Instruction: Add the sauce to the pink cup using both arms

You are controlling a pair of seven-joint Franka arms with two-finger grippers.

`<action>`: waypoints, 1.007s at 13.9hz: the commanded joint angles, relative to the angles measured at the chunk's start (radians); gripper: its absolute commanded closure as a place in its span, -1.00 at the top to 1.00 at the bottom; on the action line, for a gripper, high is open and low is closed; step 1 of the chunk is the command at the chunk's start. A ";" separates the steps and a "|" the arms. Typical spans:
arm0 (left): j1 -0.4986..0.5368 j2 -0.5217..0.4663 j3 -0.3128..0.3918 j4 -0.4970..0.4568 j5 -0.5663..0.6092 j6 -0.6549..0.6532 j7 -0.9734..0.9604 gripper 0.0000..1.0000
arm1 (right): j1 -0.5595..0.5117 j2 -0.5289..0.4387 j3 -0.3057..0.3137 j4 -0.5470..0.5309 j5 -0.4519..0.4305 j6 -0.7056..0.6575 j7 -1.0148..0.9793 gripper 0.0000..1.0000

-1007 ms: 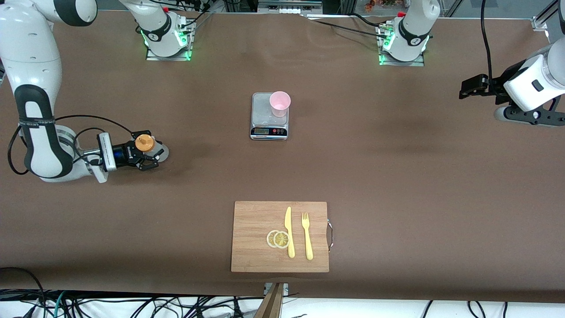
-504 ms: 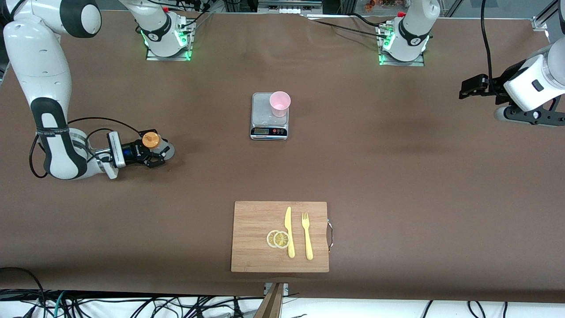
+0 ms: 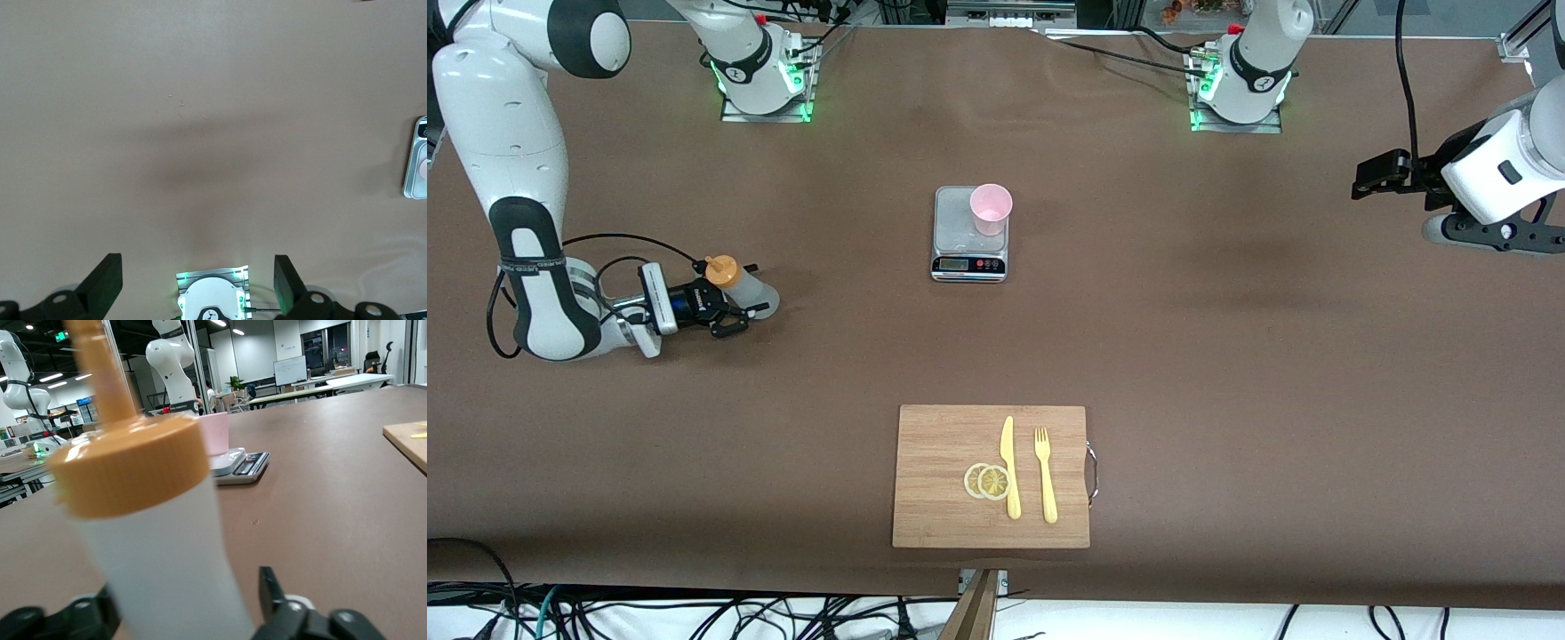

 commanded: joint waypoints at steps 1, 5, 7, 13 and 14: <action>-0.003 0.017 -0.002 0.029 0.023 -0.008 0.015 1.00 | -0.007 -0.006 -0.026 0.007 -0.017 -0.018 -0.004 1.00; 0.000 0.017 -0.002 0.029 0.023 -0.008 0.015 1.00 | -0.014 -0.015 -0.092 0.022 -0.058 -0.017 -0.004 1.00; 0.001 0.017 -0.002 0.029 0.021 -0.008 0.015 1.00 | -0.012 -0.026 -0.112 0.039 -0.066 -0.005 0.002 1.00; 0.001 0.017 -0.002 0.029 0.021 -0.008 0.014 1.00 | 0.055 -0.263 -0.104 0.044 -0.317 0.194 0.305 1.00; 0.001 0.017 -0.002 0.029 0.021 -0.008 0.014 1.00 | 0.077 -0.294 -0.103 0.042 -0.362 0.221 0.393 1.00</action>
